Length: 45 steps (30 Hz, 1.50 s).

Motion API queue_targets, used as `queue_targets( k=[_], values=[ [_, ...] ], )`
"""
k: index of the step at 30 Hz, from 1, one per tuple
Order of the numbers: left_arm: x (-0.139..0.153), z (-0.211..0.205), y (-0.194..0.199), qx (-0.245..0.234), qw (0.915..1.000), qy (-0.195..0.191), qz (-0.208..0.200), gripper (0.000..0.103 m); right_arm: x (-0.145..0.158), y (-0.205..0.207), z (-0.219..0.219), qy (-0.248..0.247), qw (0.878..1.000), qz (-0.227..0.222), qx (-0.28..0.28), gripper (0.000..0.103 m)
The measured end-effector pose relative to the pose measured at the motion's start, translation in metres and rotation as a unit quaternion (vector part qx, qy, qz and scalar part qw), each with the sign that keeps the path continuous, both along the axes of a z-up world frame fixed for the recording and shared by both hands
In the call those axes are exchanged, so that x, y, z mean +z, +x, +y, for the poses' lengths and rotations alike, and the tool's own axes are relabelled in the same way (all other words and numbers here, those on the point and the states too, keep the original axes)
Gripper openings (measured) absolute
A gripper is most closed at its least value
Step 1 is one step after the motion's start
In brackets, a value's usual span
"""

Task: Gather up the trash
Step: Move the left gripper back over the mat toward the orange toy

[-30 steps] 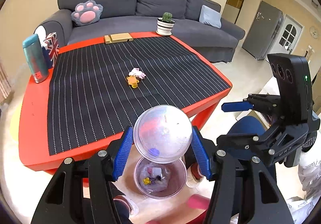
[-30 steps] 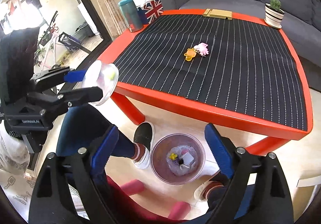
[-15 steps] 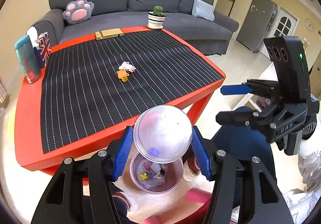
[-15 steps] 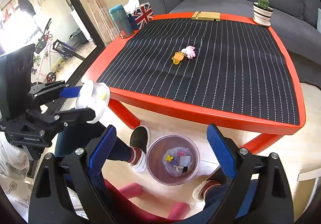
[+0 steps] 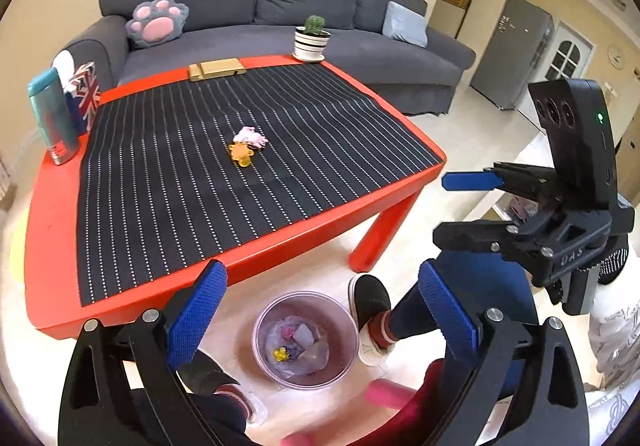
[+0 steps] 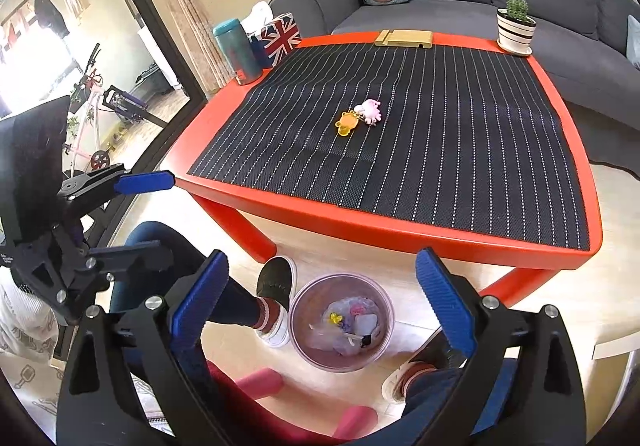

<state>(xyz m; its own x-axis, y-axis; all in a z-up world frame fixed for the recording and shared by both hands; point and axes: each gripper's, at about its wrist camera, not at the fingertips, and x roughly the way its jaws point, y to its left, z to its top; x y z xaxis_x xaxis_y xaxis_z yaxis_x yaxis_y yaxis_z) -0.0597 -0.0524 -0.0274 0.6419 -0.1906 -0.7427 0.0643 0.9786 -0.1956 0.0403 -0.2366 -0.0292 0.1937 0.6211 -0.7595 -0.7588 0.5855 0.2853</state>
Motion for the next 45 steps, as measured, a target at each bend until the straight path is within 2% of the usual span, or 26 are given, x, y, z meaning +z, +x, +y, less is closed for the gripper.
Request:
queue_targets(
  k=[26, 39, 45],
  values=[
    [0.006, 0.014, 0.008, 0.022, 0.9996, -0.014, -0.008, 0.094, 0.008, 0.015, 0.007, 0.005, 1.0, -0.005, -0.01, 0.095],
    [0.009, 0.043, 0.06, 0.04, 0.9991, -0.01, -0.003, 0.094, 0.008, 0.067, 0.02, -0.007, 0.999, -0.003, -0.034, 0.096],
    [0.001, 0.056, 0.095, 0.045, 0.9988, -0.007, 0.017, 0.094, 0.006, 0.084, 0.025, -0.011, 0.999, -0.002, -0.039, 0.096]
  ],
)
